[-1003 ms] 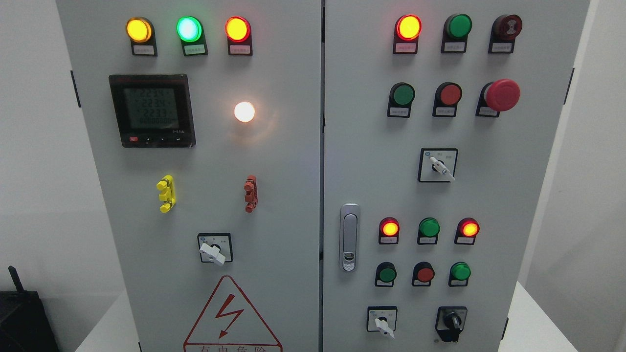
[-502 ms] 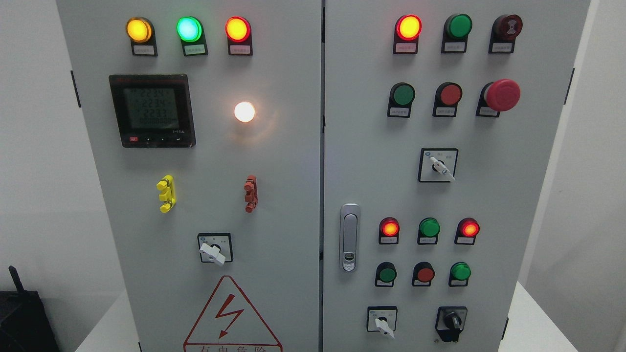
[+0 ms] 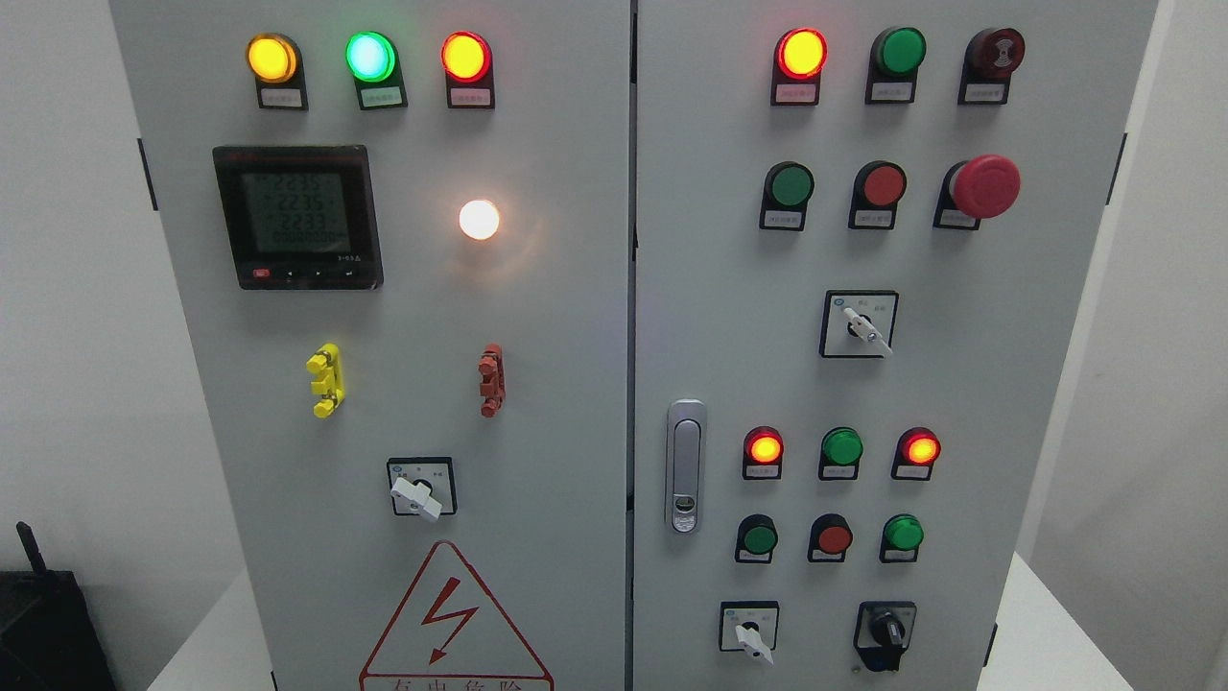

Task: Trip black knob to open circuit

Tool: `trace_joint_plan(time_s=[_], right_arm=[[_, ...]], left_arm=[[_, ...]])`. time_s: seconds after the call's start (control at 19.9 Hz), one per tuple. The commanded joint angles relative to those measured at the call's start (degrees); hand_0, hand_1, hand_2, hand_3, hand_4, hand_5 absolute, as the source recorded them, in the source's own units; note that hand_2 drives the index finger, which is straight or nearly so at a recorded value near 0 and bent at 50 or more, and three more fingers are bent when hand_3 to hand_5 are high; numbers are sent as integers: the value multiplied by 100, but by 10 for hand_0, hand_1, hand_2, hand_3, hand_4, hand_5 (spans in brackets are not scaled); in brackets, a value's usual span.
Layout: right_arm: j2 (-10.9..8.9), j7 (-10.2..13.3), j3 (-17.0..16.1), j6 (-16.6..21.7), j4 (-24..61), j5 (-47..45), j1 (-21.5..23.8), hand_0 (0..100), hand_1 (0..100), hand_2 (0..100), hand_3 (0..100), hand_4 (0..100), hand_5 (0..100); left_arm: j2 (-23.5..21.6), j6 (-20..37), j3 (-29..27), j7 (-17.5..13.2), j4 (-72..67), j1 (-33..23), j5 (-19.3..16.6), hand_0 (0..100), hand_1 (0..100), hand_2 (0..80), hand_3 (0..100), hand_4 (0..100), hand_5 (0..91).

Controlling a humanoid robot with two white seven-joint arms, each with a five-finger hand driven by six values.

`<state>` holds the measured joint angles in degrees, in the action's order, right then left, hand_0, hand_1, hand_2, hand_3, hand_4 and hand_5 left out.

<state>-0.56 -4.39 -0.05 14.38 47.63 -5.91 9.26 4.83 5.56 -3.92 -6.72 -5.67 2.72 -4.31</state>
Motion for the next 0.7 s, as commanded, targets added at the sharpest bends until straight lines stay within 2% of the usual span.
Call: trace_joint_plan(time_s=[0.0, 0.25, 0.65], right_arm=[[-251, 26, 57, 30, 2371, -24, 234, 0, 0, 0, 293, 198, 0], [-260, 26, 40, -14, 3575, -42, 515, 0, 0, 0, 306, 217, 1], [-295, 26, -74, -172, 5071, -288, 700, 0, 0, 0, 351, 285, 97]], left_arm=[[0, -2, -3, 4, 93, 0, 0, 120, 389, 0, 0, 0, 0], [0, -2, 6, 4, 93, 0, 0, 120, 389, 0, 0, 0, 0], [0, -2, -3, 4, 93, 0, 0, 120, 389, 0, 0, 0, 0]])
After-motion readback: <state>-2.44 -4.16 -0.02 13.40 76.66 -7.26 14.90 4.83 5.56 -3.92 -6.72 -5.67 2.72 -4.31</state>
